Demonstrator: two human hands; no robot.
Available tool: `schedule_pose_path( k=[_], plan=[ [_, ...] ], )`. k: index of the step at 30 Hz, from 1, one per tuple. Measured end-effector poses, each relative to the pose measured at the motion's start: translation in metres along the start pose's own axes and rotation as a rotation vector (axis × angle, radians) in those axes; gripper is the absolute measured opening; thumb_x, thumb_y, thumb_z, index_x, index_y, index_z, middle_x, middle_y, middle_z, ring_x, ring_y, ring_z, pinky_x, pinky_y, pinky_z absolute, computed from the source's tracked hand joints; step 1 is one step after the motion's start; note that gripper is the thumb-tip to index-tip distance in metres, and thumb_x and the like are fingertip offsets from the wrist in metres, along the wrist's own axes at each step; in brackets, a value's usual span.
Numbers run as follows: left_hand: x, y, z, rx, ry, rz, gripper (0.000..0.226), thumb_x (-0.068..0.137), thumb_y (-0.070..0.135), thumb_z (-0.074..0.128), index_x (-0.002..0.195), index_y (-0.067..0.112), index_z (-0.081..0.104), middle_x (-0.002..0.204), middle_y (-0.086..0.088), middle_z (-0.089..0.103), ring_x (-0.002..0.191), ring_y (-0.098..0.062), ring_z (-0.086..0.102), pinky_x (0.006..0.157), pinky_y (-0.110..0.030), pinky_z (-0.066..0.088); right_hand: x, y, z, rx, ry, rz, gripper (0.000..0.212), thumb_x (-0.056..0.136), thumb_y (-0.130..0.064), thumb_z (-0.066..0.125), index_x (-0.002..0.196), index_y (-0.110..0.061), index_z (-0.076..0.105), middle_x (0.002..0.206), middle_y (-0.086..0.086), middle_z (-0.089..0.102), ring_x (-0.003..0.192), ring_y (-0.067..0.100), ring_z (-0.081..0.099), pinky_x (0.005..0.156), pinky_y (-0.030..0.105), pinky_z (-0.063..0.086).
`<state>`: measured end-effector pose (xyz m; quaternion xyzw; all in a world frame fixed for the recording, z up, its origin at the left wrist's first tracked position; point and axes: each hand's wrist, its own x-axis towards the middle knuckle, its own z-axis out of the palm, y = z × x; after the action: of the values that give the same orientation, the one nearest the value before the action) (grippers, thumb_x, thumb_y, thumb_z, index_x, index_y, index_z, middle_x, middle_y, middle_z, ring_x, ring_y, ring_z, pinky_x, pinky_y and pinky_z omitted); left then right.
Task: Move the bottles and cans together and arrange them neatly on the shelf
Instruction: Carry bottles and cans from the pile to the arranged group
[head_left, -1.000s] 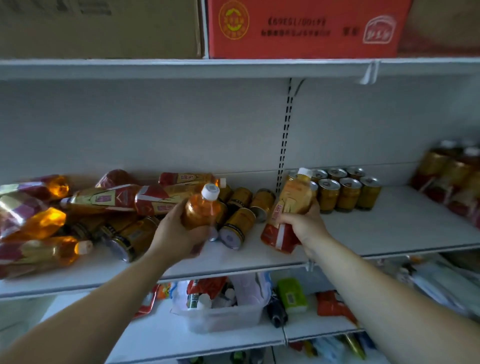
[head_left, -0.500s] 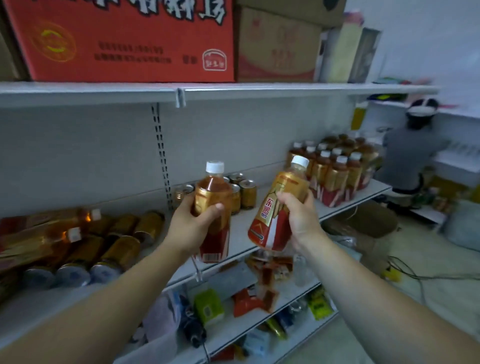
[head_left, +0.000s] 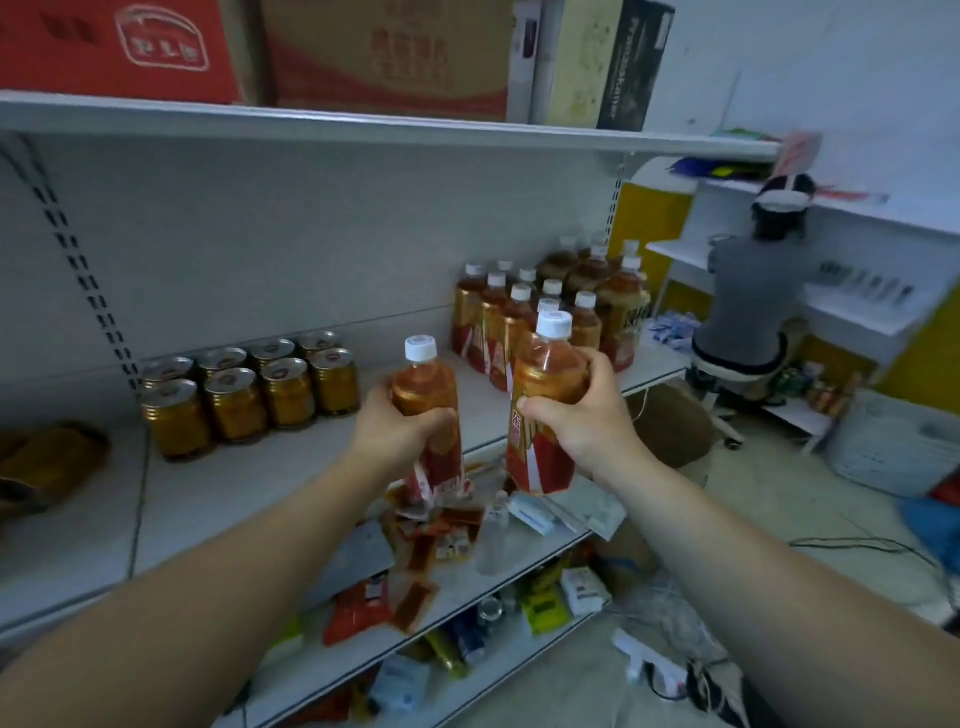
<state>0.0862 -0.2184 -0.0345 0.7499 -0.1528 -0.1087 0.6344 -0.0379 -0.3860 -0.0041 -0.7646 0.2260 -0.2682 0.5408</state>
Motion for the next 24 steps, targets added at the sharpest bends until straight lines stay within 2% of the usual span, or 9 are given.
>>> schedule_pose_path(
  k=[2,6,8,12,16,18,20,22,24],
  plan=[
    [0.014,-0.007,0.005,0.041,0.026,-0.017,0.046,0.065,0.022,0.082,0.102,0.027,0.055,0.096,0.003,0.065,0.091,-0.02,0.063,0.08,-0.034,0.049,0.016,0.009,0.002,-0.008,-0.022,-0.001,0.079,0.044,-0.051,0.077,0.113,-0.046,0.039,0.113,-0.011,0.055,0.103,0.013,0.057,0.091,0.043,0.051],
    [0.053,-0.02,0.009,0.094,0.033,-0.048,0.06,0.06,0.022,0.083,0.113,0.019,0.055,0.098,-0.002,0.067,0.089,-0.022,0.064,0.082,-0.039,0.053,0.053,0.029,0.018,-0.076,-0.028,-0.022,0.077,0.054,-0.045,0.082,0.113,-0.053,0.033,0.102,-0.027,0.046,0.09,0.002,0.05,0.08,0.029,0.04],
    [0.081,-0.025,0.011,0.089,0.019,-0.052,0.063,0.057,0.02,0.082,0.113,0.019,0.054,0.096,-0.004,0.067,0.087,-0.023,0.066,0.079,-0.04,0.055,0.074,0.041,0.026,-0.145,-0.02,-0.024,0.08,0.059,-0.041,0.085,0.121,-0.048,0.034,0.099,-0.029,0.044,0.092,0.004,0.048,0.083,0.029,0.038],
    [0.132,-0.035,0.026,0.096,-0.002,-0.025,0.072,0.058,0.02,0.082,0.123,0.023,0.051,0.102,0.0,0.066,0.091,-0.019,0.064,0.071,-0.03,0.051,0.105,0.064,0.038,-0.273,-0.006,-0.086,0.093,0.061,-0.038,0.086,0.137,-0.033,0.034,0.123,-0.013,0.036,0.113,0.008,0.036,0.096,0.029,0.031],
    [0.159,-0.041,0.035,0.094,-0.033,-0.012,0.078,0.067,0.016,0.081,0.133,0.027,0.04,0.112,0.005,0.058,0.103,-0.017,0.055,0.088,-0.036,0.046,0.121,0.077,0.043,-0.282,-0.058,-0.098,0.092,0.064,-0.036,0.086,0.139,-0.028,0.034,0.141,-0.001,0.037,0.129,0.018,0.038,0.106,0.039,0.036],
    [0.16,-0.045,0.031,0.109,-0.107,-0.01,0.09,0.065,0.007,0.082,0.138,0.025,0.033,0.111,0.006,0.057,0.105,-0.015,0.054,0.087,-0.032,0.047,0.124,0.076,0.04,-0.339,-0.078,-0.116,0.096,0.065,-0.043,0.084,0.142,-0.03,0.029,0.144,0.0,0.036,0.133,0.021,0.037,0.109,0.046,0.035],
    [0.158,-0.05,0.029,0.195,-0.163,-0.022,0.097,0.063,0.002,0.083,0.14,0.02,0.026,0.109,0.008,0.055,0.104,-0.014,0.054,0.077,-0.021,0.049,0.126,0.07,0.035,-0.425,-0.069,-0.193,0.105,0.063,-0.056,0.078,0.146,-0.031,0.018,0.151,0.003,0.029,0.138,0.023,0.028,0.113,0.047,0.029],
    [0.156,-0.056,0.032,0.245,-0.142,-0.05,0.1,0.063,0.001,0.083,0.142,0.016,0.023,0.118,0.0,0.053,0.11,-0.02,0.052,0.084,-0.029,0.051,0.134,0.059,0.029,-0.493,-0.092,-0.329,0.111,0.064,-0.061,0.072,0.149,-0.031,0.009,0.155,0.007,0.022,0.142,0.026,0.017,0.115,0.045,0.019],
    [0.156,-0.06,0.041,0.235,-0.065,-0.072,0.1,0.063,-0.001,0.082,0.143,0.014,0.023,0.124,-0.006,0.05,0.115,-0.024,0.05,0.093,-0.038,0.048,0.148,0.047,0.024,-0.565,-0.23,-0.417,0.102,0.071,-0.056,0.072,0.15,-0.033,0.011,0.154,0.005,0.026,0.142,0.025,0.02,0.113,0.04,0.019]
  ],
)
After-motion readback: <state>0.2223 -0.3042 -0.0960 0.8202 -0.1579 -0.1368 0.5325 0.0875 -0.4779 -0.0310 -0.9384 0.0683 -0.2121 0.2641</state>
